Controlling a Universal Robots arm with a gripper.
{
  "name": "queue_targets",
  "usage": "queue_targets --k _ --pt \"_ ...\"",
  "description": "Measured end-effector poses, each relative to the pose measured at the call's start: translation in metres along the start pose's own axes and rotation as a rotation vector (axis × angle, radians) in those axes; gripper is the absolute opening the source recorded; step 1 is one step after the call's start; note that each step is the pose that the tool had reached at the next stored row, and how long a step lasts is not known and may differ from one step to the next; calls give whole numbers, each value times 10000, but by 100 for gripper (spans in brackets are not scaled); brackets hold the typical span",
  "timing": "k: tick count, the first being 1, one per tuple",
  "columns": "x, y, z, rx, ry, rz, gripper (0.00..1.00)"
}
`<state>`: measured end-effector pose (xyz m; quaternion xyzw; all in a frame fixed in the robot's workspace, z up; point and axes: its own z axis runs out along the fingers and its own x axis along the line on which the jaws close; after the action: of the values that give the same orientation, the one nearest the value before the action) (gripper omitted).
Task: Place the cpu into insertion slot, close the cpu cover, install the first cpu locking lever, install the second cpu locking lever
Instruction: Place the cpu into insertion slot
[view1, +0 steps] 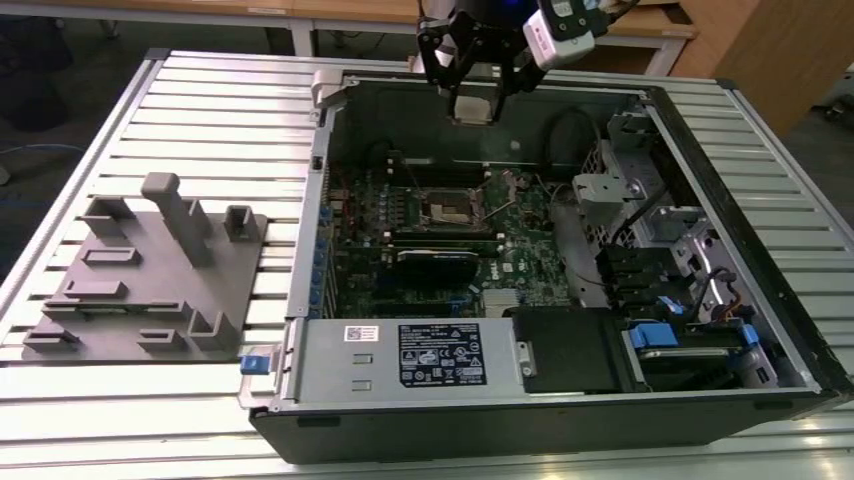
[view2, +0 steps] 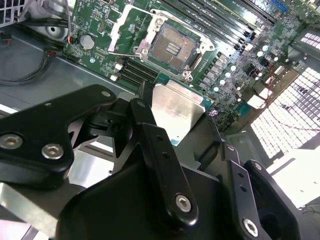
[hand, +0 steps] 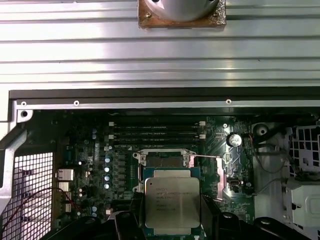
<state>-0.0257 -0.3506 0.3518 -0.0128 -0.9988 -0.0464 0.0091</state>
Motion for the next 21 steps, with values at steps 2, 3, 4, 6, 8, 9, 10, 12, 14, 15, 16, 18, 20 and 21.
queue_targets --k 2,3,4,6,8,9,10,12,14,15,16,18,20,21 --pt "-1 -1 18 1 0 0 54" --pt "-1 -1 20 3 2 0 54" --pt "-1 -2 21 3 2 0 54" --pt "-1 -2 24 2 1 0 54" --pt "-1 -2 26 2 1 0 54" --pt "-1 -2 27 2 1 0 54" --pt "-1 -2 30 0 0 0 54" --pt "-1 -3 39 -1 0 0 54" --pt "-1 -4 44 1 1 0 54" --pt "-1 -4 46 2 1 0 54" --pt "-1 -4 47 3 2 0 54" --pt "-1 -4 50 1 1 0 54" --pt "-1 -5 52 0 1 -1 54" --pt "-1 -5 55 -1 0 0 54"
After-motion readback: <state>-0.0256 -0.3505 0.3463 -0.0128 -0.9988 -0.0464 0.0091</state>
